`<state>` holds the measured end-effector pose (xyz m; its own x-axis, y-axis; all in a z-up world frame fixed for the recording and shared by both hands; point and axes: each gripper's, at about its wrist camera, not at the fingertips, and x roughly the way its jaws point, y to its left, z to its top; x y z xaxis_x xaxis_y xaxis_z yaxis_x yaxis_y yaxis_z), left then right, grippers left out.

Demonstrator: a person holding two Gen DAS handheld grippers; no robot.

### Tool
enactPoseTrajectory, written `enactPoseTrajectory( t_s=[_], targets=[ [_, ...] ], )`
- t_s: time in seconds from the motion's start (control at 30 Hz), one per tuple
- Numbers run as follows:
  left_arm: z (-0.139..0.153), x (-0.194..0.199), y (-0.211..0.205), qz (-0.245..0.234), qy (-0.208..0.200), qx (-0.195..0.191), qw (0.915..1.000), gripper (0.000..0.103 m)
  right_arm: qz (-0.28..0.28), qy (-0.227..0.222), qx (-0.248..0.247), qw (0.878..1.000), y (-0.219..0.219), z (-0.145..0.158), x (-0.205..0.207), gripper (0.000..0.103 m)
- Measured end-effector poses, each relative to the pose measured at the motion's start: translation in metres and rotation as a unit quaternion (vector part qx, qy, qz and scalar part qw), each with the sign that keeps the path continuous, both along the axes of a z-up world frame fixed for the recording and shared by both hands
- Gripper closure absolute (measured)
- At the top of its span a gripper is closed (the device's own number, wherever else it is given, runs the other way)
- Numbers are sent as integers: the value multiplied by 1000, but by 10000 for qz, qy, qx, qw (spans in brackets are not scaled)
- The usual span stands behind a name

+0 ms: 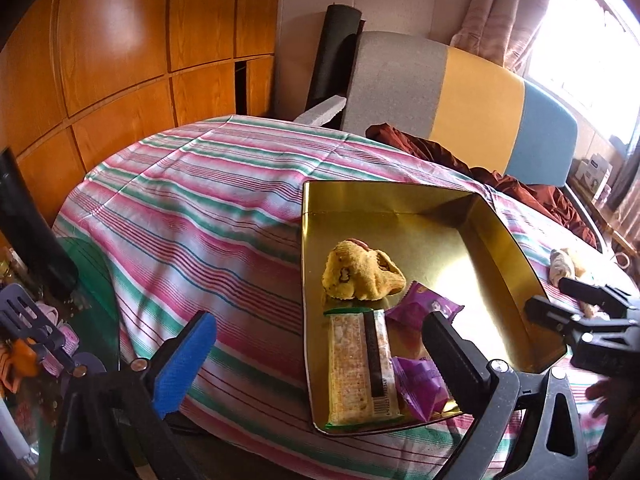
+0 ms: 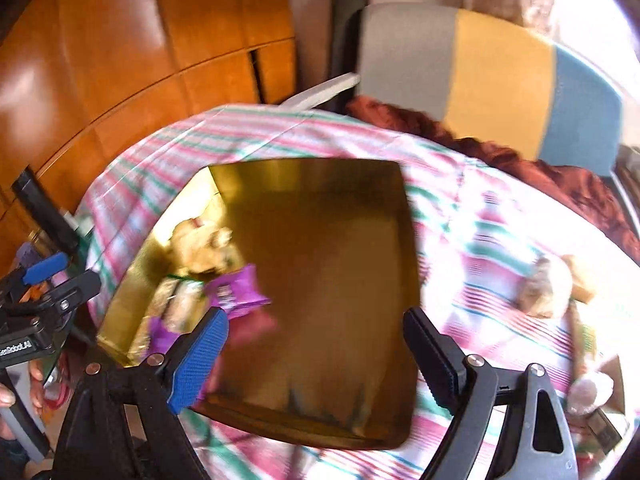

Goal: Organize objects
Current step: 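Move both grippers back over the remaining pile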

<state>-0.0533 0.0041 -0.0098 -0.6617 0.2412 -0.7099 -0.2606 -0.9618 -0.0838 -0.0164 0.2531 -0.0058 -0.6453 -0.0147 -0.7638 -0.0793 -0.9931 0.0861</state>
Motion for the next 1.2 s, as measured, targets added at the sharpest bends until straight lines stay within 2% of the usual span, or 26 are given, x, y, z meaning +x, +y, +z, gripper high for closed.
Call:
enactPoseTrajectory(
  t_s=[0.23,0.4,0.57,0.73,0.83,0.93,1.1,1.2],
  targets=[
    [5,8,23,-360,120,-139,9992,0,-993,-61,-18,9950,76,0,37,12],
    [7,13,43,-673,168,-150,9975,0,-1813,-261,-40,9831,136,-6,69,12],
    [13,18,63,-944,348,-217,9947,0,-2702,-239,-240,9622,198,-1,114,12],
    [21,21,88,-1357,384,-152,9899,0,-3728,-34,-611,9259,258,9,168,12],
    [25,27,109,-1657,372,-166,9853,0,-4194,56,-836,9039,283,9,195,12],
    [31,35,135,-2012,423,-176,9785,0,-4448,135,-1139,8883,299,4,212,12],
    [40,50,185,-2630,468,-208,9634,0,-4466,400,-1872,8740,309,-11,222,12],
    [40,62,218,-3070,381,-180,9508,0,-4473,590,-1913,8717,308,-9,225,12]
  ],
)
